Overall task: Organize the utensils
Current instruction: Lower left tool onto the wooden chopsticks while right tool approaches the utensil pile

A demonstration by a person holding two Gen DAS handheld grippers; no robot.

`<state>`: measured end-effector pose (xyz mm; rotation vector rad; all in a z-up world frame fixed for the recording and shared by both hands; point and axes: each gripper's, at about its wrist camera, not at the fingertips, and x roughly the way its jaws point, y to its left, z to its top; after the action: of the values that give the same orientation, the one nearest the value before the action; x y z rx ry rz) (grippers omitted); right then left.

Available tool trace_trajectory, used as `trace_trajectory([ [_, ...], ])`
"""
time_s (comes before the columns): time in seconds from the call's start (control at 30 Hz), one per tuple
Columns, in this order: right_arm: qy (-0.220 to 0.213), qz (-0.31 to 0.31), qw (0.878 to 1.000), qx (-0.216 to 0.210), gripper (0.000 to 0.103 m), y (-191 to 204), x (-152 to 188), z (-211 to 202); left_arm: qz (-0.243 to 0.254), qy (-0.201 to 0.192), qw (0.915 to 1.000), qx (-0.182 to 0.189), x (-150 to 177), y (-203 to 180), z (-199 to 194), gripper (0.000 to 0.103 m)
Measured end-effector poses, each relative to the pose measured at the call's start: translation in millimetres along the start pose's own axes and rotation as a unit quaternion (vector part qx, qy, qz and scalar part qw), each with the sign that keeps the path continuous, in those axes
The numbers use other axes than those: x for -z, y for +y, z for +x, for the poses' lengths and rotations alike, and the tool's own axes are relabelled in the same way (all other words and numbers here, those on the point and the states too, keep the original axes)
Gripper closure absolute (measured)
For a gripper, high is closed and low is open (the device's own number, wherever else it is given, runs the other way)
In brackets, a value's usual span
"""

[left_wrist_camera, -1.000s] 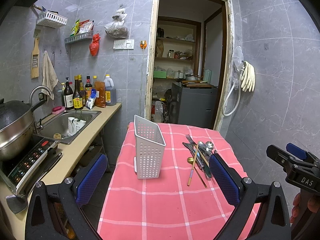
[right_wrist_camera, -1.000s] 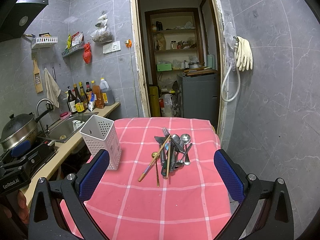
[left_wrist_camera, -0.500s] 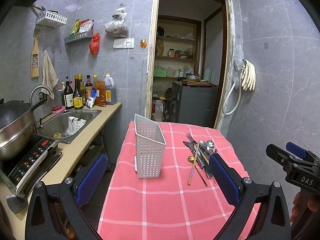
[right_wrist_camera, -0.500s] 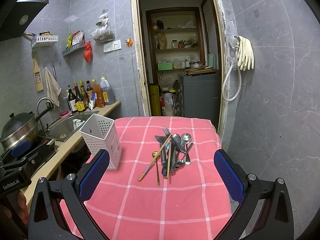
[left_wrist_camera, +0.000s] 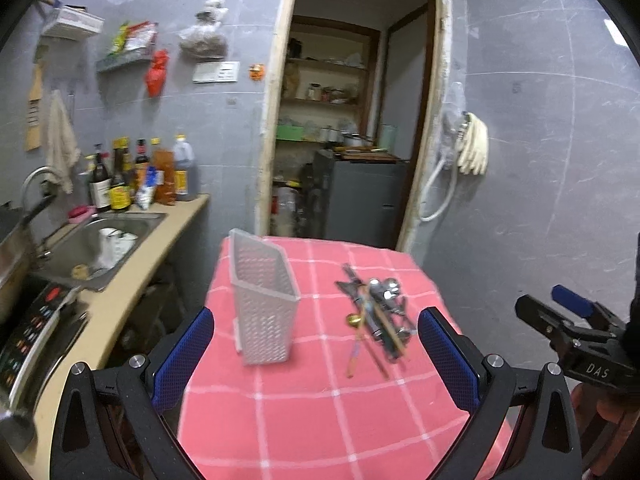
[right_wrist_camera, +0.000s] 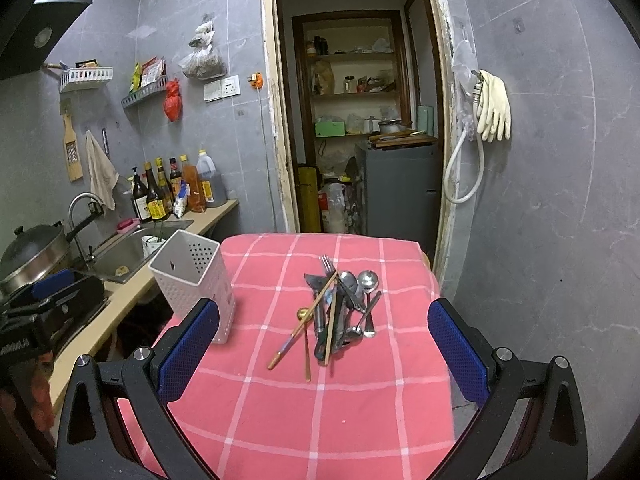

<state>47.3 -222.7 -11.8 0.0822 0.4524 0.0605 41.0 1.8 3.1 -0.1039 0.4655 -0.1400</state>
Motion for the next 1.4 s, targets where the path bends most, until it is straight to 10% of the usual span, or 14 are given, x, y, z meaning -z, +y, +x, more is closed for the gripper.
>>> trace_trajectory([
  [0.57, 0.053, 0.040, 0.998, -0.005, 0.012, -55, -36, 75, 0.023, 0.068, 0.9874, 0.141, -53, -42, 114, 0.024],
  [1.4, 0.218, 0.043, 0.963, -0.155, 0.061, -139, 20, 327, -0.057, 0.303, 0.9459, 0.100, 13, -77, 369, 0.073],
])
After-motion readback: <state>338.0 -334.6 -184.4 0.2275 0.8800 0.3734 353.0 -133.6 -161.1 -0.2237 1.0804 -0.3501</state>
